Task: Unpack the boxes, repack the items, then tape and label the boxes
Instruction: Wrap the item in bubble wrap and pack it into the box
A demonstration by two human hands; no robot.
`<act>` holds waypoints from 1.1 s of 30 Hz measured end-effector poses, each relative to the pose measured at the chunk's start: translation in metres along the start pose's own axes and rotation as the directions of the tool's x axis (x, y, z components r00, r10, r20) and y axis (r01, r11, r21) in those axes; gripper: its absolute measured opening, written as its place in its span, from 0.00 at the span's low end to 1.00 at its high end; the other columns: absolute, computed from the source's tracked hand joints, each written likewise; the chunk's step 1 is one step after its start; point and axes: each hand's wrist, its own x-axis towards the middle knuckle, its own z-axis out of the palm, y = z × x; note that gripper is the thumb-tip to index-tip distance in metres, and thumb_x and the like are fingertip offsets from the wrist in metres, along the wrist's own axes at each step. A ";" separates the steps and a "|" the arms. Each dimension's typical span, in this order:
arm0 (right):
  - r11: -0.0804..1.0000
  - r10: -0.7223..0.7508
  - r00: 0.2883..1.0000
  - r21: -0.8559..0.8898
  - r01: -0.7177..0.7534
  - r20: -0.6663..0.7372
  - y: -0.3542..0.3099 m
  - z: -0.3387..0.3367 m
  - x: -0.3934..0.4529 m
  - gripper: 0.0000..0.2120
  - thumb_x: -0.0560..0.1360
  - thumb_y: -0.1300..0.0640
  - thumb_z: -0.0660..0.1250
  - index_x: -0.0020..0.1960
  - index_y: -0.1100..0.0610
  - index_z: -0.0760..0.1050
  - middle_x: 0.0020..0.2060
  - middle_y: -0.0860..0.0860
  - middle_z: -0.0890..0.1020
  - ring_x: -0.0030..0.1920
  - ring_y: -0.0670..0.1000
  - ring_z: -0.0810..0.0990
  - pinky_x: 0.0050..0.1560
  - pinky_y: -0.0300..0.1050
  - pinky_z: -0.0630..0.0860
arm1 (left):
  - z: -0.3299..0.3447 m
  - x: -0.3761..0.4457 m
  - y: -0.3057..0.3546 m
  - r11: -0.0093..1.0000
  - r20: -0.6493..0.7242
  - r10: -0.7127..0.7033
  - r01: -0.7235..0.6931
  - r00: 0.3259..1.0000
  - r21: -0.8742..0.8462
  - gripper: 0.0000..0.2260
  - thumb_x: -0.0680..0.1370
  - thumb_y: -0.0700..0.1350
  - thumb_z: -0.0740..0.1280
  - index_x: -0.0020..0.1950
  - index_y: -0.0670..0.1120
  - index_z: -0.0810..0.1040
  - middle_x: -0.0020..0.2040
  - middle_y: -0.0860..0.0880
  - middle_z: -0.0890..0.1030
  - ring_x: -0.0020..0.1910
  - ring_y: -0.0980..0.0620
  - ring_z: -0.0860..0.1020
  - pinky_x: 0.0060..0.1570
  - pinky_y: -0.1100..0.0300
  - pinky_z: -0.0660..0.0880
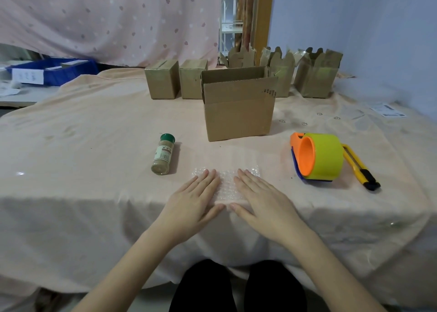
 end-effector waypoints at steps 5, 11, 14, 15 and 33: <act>0.997 -0.062 0.995 -0.045 0.059 -0.084 0.000 -0.006 0.004 0.28 0.71 0.40 0.56 0.56 0.58 0.82 0.56 0.52 0.83 0.56 0.50 0.82 0.54 0.46 0.78 | -0.007 0.004 0.003 1.000 -0.073 0.026 -0.027 0.997 -0.012 0.30 0.79 0.63 0.49 0.61 0.43 0.79 0.62 0.45 0.79 0.61 0.47 0.78 0.56 0.55 0.76; 0.993 -0.115 0.992 -0.019 0.114 -0.045 0.004 -0.023 0.003 0.17 0.72 0.43 0.59 0.47 0.53 0.80 0.44 0.47 0.83 0.45 0.51 0.81 0.41 0.42 0.76 | -0.033 0.007 0.001 0.973 -0.071 -0.008 -0.009 0.997 -0.233 0.20 0.75 0.57 0.56 0.54 0.49 0.82 0.52 0.52 0.84 0.49 0.49 0.82 0.43 0.56 0.79; 0.990 -0.050 0.999 0.129 0.049 0.003 0.010 -0.038 0.007 0.10 0.79 0.52 0.60 0.54 0.51 0.77 0.49 0.48 0.82 0.51 0.54 0.78 0.45 0.46 0.71 | -0.054 0.012 -0.003 0.897 0.003 -0.128 0.117 0.992 -0.427 0.15 0.76 0.57 0.60 0.52 0.51 0.82 0.48 0.55 0.84 0.48 0.55 0.81 0.48 0.57 0.76; 0.980 -0.008 1.000 0.198 0.007 0.004 0.013 -0.043 0.009 0.09 0.79 0.52 0.60 0.54 0.49 0.77 0.48 0.49 0.82 0.51 0.54 0.78 0.45 0.46 0.72 | -0.061 0.015 -0.002 0.852 0.011 -0.153 0.138 0.988 -0.505 0.12 0.77 0.54 0.63 0.51 0.50 0.82 0.45 0.54 0.84 0.46 0.56 0.81 0.48 0.59 0.76; 0.652 0.063 0.982 0.738 -0.174 0.176 0.018 -0.128 0.054 0.05 0.76 0.62 0.69 0.48 0.64 0.79 0.36 0.55 0.83 0.33 0.47 0.82 0.36 0.42 0.79 | -0.137 0.076 0.006 0.580 0.190 -0.183 0.262 0.965 -0.771 0.06 0.74 0.42 0.72 0.45 0.40 0.80 0.37 0.47 0.84 0.33 0.51 0.82 0.34 0.60 0.79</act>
